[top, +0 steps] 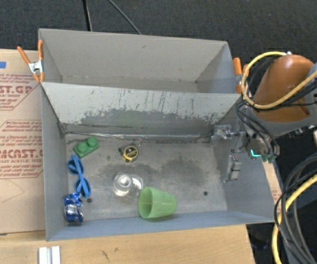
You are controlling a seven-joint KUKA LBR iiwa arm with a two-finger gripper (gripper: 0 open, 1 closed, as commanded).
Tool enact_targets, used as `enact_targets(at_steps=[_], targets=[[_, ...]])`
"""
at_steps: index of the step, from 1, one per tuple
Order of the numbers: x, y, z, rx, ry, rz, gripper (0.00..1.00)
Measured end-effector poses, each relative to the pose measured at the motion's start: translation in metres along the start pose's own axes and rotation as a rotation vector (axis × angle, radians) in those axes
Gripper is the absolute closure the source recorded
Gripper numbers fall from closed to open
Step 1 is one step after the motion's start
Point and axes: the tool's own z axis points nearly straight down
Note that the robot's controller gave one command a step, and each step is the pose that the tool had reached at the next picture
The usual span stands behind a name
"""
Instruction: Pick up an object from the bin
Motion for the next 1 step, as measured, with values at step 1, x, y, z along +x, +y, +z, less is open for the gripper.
enact_targets(at_steps=[1], targets=[[0.0298, 0.0742, 0.0110, -0.002, -0.005, -0.175, 0.00]])
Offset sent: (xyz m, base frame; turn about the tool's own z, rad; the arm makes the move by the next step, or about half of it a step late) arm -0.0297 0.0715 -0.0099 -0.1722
